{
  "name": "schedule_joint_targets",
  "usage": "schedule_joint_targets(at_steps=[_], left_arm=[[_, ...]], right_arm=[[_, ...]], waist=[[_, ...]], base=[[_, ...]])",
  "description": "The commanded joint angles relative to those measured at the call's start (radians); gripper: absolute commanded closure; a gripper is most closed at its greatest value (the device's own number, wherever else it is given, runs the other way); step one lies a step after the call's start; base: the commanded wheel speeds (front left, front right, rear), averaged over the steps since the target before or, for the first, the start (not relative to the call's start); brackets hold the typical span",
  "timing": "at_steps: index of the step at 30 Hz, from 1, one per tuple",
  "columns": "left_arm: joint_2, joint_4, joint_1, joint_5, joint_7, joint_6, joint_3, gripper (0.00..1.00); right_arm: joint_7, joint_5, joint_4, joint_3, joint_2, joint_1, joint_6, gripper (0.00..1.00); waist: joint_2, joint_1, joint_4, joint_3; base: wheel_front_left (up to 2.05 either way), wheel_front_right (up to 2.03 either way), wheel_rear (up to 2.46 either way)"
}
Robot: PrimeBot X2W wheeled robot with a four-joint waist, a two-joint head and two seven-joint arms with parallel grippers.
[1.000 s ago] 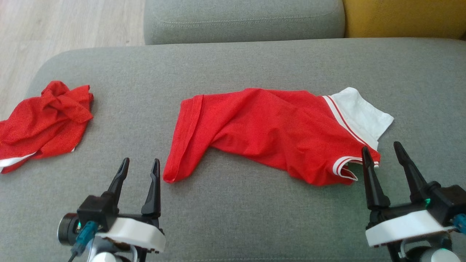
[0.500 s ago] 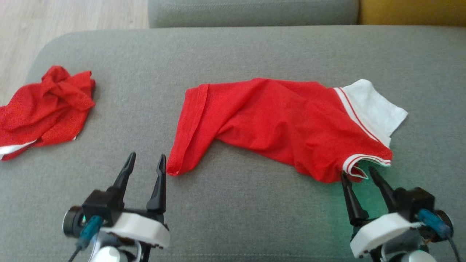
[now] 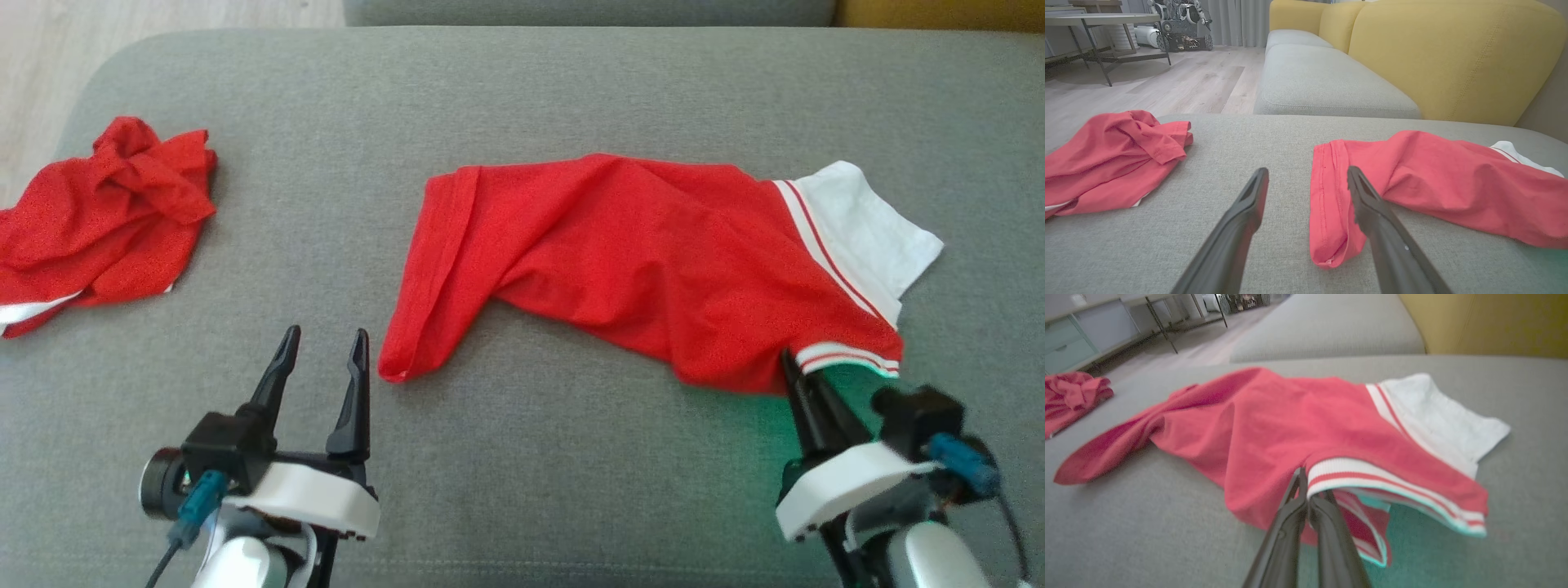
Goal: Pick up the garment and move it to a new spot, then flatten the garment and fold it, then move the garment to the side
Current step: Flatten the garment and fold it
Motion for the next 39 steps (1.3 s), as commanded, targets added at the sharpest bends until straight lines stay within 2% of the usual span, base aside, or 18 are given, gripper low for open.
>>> schedule_joint_targets(at_steps=[1,5,11,16,19,23,27,31,39], left_arm=[[0.006,-0.028,-0.052,-0.004,-0.013,0.000,0.046,0.00],[0.009,-0.027,-0.049,-0.005,-0.016,0.003,0.057,0.00],[0.010,-0.035,-0.050,-0.002,-0.018,0.002,0.060,0.00],[0.006,-0.036,-0.065,0.000,-0.019,-0.005,0.053,0.00],[0.003,-0.033,-0.077,0.000,-0.020,-0.010,0.052,0.00],[-0.006,-0.028,-0.094,0.001,-0.020,-0.017,0.050,0.00],[-0.021,-0.021,-0.120,0.005,-0.021,-0.028,0.043,0.00],[-0.044,-0.017,-0.156,0.016,-0.022,-0.045,0.034,0.00],[-0.090,0.002,-0.220,0.042,-0.022,-0.093,0.035,0.00]], right_arm=[[-0.019,0.010,-0.065,0.024,-0.015,-0.026,-0.001,1.00],[-0.024,0.022,-0.193,0.020,-0.017,-0.006,-0.001,1.00],[0.028,0.038,-0.415,-0.016,-0.020,0.008,-0.001,1.00],[0.072,0.056,-0.491,-0.047,-0.031,-0.033,-0.001,1.00],[0.095,0.072,-0.497,-0.069,-0.048,-0.078,-0.001,1.00],[0.107,0.098,-0.461,-0.093,-0.071,-0.140,-0.001,1.00],[0.113,0.137,-0.353,-0.105,-0.118,-0.251,-0.001,1.00],[0.110,0.175,-0.196,-0.095,-0.172,-0.379,-0.001,1.00],[0.037,0.232,0.162,-0.043,-0.252,-0.650,-0.001,1.00]], waist=[[0.0000,0.0000,-0.008,0.002],[0.0000,0.0000,-0.027,0.001],[0.0000,0.0000,-0.050,0.002],[0.0000,0.0000,-0.039,0.018],[0.0000,0.0000,-0.025,0.033],[0.0000,0.0000,-0.006,0.055],[0.0000,0.0000,0.021,0.090],[0.0000,0.0000,0.057,0.136],[0.0000,0.0000,0.120,0.209]], base=[[0.00,0.00,0.00],[0.00,0.00,0.00],[0.00,0.00,0.00],[0.00,0.00,0.00],[0.00,0.00,0.00],[0.00,0.00,0.00],[0.00,0.00,0.00],[0.00,0.00,0.00],[0.00,0.00,0.00]])
